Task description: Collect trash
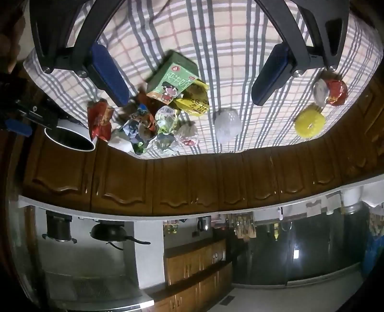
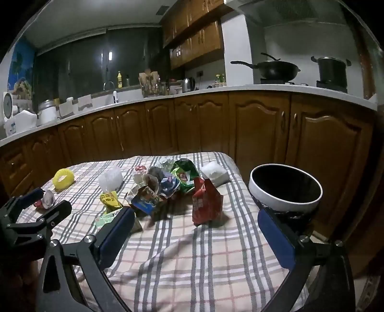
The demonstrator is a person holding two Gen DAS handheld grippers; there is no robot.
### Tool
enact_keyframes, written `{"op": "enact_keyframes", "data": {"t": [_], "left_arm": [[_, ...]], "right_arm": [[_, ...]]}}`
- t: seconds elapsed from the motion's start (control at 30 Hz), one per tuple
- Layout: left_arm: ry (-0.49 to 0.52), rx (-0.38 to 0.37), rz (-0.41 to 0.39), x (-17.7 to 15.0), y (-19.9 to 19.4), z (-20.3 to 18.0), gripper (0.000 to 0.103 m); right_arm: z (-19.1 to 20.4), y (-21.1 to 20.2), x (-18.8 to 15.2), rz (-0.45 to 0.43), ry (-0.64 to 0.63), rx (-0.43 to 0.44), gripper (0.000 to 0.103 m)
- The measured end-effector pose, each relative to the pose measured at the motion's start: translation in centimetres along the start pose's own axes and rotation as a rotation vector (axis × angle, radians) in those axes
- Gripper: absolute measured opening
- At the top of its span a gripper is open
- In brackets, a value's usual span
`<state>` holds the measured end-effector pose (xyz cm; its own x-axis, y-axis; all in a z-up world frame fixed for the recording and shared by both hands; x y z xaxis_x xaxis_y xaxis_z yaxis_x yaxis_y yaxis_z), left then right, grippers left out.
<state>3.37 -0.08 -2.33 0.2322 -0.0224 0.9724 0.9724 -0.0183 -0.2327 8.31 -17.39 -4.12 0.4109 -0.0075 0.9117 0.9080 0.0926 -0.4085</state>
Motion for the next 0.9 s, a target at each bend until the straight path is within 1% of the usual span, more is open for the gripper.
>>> {"op": "enact_keyframes", "data": {"t": [0.13,0.17,0.2,0.4,0.43,0.53,0.9], "left_arm": [[-0.005,-0.002,-0.002,-0.4,0.3,0.0,0.102],[-0.009,-0.002,-0.002,-0.4,0.0,0.5,0.102],[-0.009,-0.001,-0.001,0.5,-0.5,0.4,0.102],[-0.013,-0.004,-0.005,0.4,-0.5,0.8,0.102],[-0.010,0.001,-0.001,0.6,-0.5,0.3,0.102],[-0.012,0.001,0.001,0.6,-0.5,0.3,0.102],[-0.010,-0.001,0.004,0.5,-0.6,0.3,0.102]], "right_arm": [[0.1,-0.2,0.1,-0.014,0.004,0.000,0.103],[0.1,-0.2,0.2,-0.017,0.005,0.001,0.103],[0.0,-0.2,0.2,-0.019,0.006,0.002,0.103],[0.1,-0.6,0.3,-0.030,0.010,0.006,0.103],[0.1,-0.6,0.3,-0.031,0.009,0.007,0.103],[0.1,-0.7,0.5,-0.039,0.009,0.010,0.103],[0.2,-0.8,0.5,-0.041,0.010,0.011,0.103]]}}
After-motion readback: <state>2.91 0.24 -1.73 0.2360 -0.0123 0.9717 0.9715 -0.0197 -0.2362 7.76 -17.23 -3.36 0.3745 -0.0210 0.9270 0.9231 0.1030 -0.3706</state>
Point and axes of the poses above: each gripper's, at about its wrist camera, not at the fingertips, and y roughly the way its jaws point, z to its left, x to its top, the point moved 4 cm from there along y, roughly the way its jaws point, and after that the axes turned 10 degrees about -z, right-handed, at the moved point
